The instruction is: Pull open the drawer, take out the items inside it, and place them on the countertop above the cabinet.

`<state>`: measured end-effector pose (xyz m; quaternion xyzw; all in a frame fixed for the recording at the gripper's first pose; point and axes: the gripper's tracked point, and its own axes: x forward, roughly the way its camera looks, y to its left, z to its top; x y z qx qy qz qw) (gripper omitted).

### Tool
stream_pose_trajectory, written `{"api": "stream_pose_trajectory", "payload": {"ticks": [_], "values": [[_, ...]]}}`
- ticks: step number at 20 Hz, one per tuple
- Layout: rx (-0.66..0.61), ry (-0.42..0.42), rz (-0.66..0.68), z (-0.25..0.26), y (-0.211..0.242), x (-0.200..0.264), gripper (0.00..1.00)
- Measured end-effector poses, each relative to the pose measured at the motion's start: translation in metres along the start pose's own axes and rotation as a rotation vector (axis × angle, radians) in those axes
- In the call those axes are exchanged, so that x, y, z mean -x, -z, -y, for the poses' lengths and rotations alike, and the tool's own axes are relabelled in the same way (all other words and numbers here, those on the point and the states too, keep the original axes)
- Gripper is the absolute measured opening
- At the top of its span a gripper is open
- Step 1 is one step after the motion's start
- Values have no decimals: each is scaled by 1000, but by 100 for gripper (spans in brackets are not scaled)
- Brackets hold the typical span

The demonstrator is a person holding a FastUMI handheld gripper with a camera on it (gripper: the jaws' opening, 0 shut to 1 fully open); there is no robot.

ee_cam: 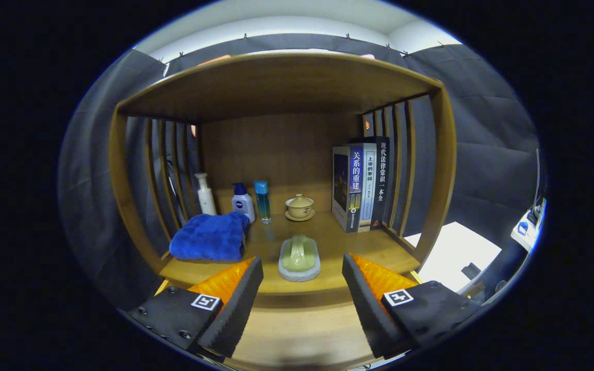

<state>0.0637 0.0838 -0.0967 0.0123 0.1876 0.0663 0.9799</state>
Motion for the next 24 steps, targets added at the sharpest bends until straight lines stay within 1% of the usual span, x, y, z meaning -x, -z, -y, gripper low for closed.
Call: {"api": "stream_pose_trajectory", "payload": {"ticks": [5, 9, 15, 20, 24], "values": [[-38, -22, 23, -8, 35, 43, 99], [-58, -31, 77, -4, 55, 78, 99], [3, -23, 119, -1, 89, 115, 99], [27, -26, 96, -3, 124, 130, 99], [23, -24, 59, -3, 150, 130, 99]]}}
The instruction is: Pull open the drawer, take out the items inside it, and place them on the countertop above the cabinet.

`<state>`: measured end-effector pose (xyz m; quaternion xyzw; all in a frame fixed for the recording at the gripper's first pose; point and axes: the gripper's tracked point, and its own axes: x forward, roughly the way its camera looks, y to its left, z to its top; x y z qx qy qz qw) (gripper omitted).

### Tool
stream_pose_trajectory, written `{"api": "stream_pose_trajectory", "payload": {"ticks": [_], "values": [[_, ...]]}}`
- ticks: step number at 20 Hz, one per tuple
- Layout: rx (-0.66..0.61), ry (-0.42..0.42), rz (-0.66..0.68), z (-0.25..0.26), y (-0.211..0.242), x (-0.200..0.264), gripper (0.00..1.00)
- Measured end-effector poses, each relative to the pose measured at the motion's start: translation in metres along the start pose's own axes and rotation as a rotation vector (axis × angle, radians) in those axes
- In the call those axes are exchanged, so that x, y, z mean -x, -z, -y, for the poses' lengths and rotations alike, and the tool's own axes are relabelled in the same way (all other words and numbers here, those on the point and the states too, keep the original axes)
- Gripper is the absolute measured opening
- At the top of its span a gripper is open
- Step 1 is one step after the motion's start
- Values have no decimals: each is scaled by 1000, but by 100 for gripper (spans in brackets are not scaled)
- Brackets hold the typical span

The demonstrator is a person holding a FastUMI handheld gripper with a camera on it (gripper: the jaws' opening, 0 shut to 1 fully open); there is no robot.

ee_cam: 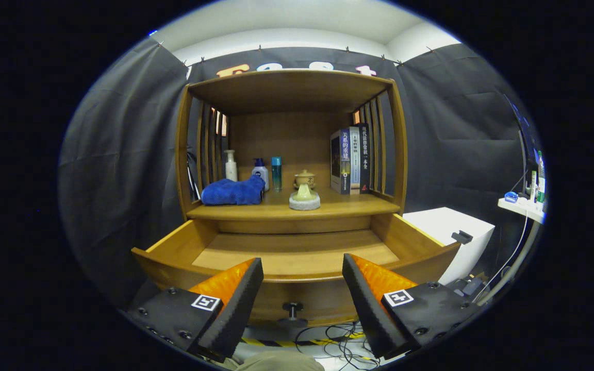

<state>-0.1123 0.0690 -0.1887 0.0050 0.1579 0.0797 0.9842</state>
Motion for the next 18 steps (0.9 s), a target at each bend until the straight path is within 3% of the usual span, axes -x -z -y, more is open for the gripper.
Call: {"api": "stream_pose_trajectory", "payload": {"ticks": [9, 18], "values": [[6, 13, -66, -2, 39, -13, 99], [-30, -7, -70, -8, 43, -18, 98]]}}
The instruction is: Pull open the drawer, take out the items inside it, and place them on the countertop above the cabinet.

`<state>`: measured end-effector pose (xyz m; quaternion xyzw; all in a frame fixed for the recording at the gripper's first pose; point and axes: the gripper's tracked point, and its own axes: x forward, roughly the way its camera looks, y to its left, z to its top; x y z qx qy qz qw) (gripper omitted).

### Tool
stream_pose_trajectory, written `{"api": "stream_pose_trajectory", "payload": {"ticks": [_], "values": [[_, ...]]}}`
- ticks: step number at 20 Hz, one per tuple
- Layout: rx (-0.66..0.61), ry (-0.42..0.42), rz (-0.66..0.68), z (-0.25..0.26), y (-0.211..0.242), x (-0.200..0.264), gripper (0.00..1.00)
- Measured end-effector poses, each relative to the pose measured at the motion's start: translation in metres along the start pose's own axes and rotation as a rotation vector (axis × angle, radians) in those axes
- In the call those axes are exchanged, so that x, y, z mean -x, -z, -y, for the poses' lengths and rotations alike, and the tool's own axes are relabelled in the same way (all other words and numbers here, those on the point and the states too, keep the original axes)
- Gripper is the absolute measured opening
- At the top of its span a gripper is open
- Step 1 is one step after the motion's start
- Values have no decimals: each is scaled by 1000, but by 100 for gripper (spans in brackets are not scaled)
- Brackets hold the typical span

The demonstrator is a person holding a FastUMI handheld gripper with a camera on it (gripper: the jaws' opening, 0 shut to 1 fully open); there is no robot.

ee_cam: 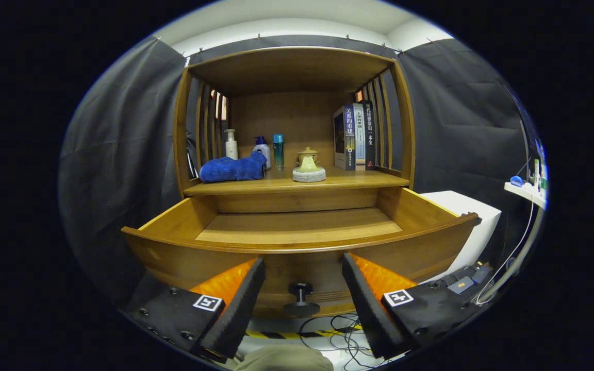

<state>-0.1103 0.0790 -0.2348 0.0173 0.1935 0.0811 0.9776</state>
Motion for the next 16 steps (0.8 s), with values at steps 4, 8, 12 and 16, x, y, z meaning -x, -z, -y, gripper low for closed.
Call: {"api": "stream_pose_trajectory", "payload": {"ticks": [4, 8, 12, 16], "values": [[-8, 6, 0, 3, -4, -6, 98], [-25, 13, -1, 7, -6, -14, 98], [-23, 12, -2, 6, -11, -22, 98], [-22, 7, -9, 5, -16, -37, 98]]}}
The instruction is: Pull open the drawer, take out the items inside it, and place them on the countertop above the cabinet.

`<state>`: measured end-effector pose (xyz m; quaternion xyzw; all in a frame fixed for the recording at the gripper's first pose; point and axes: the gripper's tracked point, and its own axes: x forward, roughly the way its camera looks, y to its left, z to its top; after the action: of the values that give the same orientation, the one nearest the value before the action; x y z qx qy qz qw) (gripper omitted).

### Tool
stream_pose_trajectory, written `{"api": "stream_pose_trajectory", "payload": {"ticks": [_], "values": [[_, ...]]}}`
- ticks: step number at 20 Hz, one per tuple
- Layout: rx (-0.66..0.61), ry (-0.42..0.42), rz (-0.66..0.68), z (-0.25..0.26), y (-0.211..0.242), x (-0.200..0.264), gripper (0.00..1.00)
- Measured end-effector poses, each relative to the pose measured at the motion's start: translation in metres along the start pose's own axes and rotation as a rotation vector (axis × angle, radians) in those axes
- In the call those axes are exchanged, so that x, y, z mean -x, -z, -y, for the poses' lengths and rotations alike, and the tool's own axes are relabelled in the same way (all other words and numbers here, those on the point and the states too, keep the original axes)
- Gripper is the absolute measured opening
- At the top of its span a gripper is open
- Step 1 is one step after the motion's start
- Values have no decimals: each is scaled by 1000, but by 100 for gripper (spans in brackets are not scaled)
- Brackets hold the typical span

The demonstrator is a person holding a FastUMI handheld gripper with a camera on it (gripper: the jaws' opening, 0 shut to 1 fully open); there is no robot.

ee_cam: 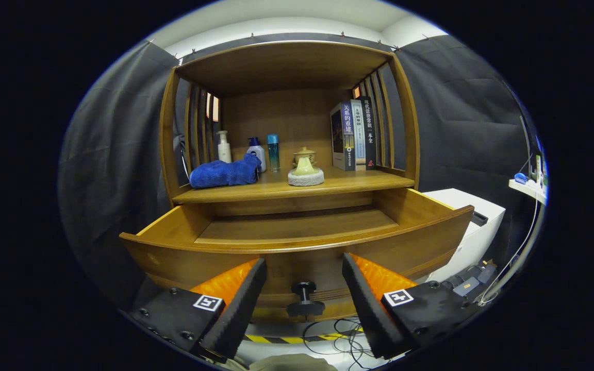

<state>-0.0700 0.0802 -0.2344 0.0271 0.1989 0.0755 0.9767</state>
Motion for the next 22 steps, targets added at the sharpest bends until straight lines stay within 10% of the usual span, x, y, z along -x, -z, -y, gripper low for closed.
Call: {"api": "stream_pose_trajectory", "payload": {"ticks": [22], "values": [[13, -11, -11, -7, -26, -81, 98]]}}
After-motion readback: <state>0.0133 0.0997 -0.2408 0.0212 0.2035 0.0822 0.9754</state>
